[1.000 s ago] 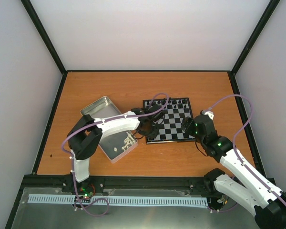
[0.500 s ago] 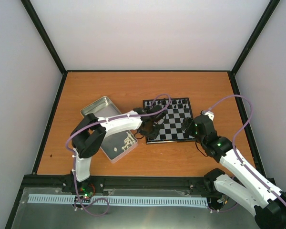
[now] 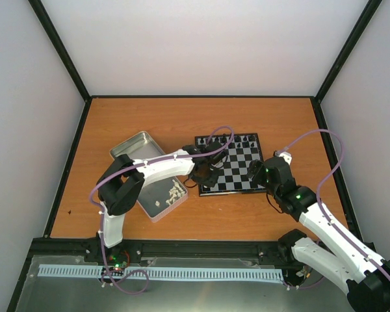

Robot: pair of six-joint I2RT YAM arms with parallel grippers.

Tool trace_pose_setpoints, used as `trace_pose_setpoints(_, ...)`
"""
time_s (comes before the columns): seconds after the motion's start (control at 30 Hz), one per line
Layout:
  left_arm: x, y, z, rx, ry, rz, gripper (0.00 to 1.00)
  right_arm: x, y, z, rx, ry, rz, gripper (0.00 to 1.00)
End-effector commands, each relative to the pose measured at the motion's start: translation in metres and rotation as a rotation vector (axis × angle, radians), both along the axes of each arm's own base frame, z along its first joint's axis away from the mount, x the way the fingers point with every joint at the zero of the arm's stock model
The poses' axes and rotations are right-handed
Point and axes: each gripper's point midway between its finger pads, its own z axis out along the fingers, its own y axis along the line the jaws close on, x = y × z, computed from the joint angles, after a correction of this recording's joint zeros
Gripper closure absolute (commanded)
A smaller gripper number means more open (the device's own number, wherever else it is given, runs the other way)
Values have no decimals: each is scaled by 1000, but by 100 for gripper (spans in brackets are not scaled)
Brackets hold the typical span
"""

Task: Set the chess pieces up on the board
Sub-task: Place the chess piece on the chessboard.

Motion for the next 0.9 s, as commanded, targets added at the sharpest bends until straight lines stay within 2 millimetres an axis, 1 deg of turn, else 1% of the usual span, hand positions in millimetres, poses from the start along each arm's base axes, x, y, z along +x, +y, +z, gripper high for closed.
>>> trace_pose_setpoints(0.0,1,-2,1,8,-4,-10,81,0,-5,0,-8,-12,-31,14)
trace_pose_setpoints(0.1,-2,0,-2,13,7,-12,88,0,-5,-2,-5,-8,-29,14)
trace_pose_setpoints(0.2,-5,2,-5,17,18,-12,91,0,-5,-2,-4,-8,-29,14)
trace_pose_setpoints(0.47,-10,10,-5,24,25,-4,92,-1,-4,-1,-3,-9,-25,14)
trace_pose_setpoints(0.6,-8,10,-3,27,10,-6,89,-1,-3,0,4,-10,-23,14)
trace_pose_setpoints(0.67,-2,9,7,23,-20,-2,88,-1,-3,1,5,-11,-19,14)
trace_pose_setpoints(0.7,2,8,14,18,-37,5,85,-1,-3,2,5,-11,-16,14)
trace_pose_setpoints(0.8,15,6,42,-29,-99,29,73,-3,-2,1,7,-7,-9,14)
trace_pose_setpoints(0.87,22,9,61,-65,-138,52,70,-3,-1,0,7,-1,0,14)
